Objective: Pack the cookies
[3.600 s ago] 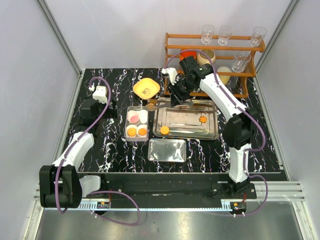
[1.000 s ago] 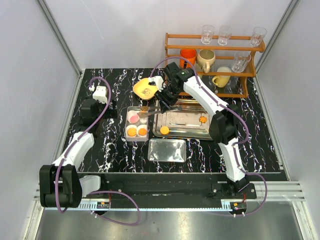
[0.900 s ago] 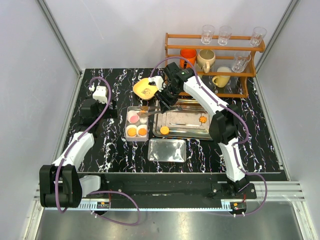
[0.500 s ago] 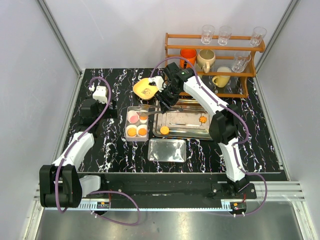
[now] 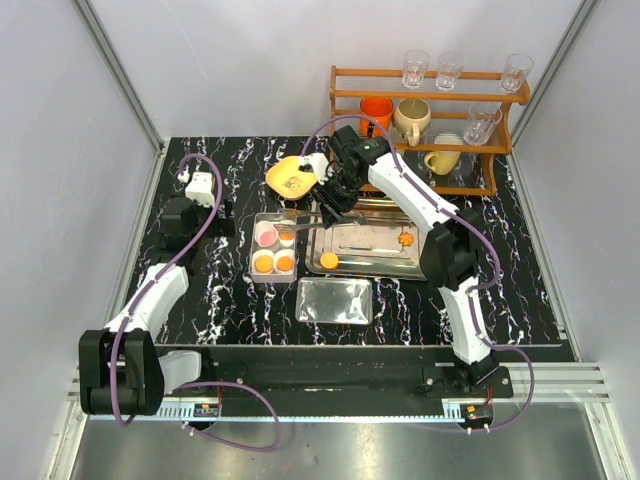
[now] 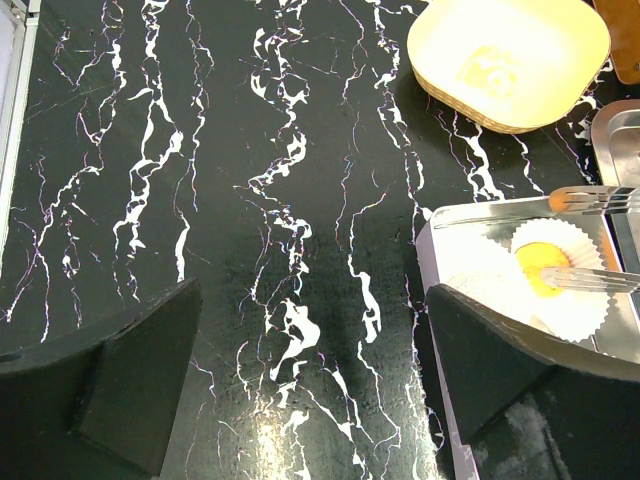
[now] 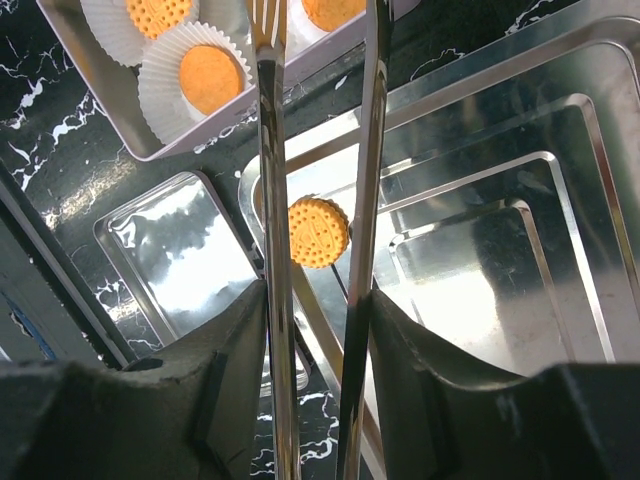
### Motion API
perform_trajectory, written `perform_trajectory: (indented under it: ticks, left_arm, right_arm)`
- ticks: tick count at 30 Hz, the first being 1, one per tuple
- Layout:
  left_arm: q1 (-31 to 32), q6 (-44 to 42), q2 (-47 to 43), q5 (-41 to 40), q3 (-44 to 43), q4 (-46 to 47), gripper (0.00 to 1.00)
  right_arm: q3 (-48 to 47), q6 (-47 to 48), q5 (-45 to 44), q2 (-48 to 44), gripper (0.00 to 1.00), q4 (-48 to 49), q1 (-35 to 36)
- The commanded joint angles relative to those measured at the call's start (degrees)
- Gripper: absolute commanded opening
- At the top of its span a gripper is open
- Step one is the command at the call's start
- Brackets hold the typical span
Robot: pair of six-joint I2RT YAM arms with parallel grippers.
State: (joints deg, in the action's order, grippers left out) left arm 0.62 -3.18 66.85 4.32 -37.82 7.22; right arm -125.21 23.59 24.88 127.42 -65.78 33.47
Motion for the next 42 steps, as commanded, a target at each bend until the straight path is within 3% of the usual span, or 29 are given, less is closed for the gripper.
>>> perform_trajectory:
  ticks: [1, 16, 24, 42]
  left_arm:
    - [-0.4, -0.7, -0.7, -0.1, 0.0, 3.6, 0.99]
    - [-0.4, -0.6, -1.1, 0.2, 0.1, 3.5, 0.99]
    - [-0.4, -0.5, -0.9, 0.3, 0.1, 3.5, 0.99]
    - [-0.4, -0.5, -1.1, 0.6, 0.1, 3.4, 0.99]
  right_arm:
    - [0.0, -2.1, -0.5, -6.9, 0.48, 2.7, 0.8]
    - [8.8, -4.9, -5.0, -18.2, 0.40, 10.7, 0.8]
    - [23.2, -6.7, -9.6, -30.3, 0.38, 15.4, -2.8]
    - [61.3, -4.2, -9.8, -59.8, 0.36, 26.5, -35.2]
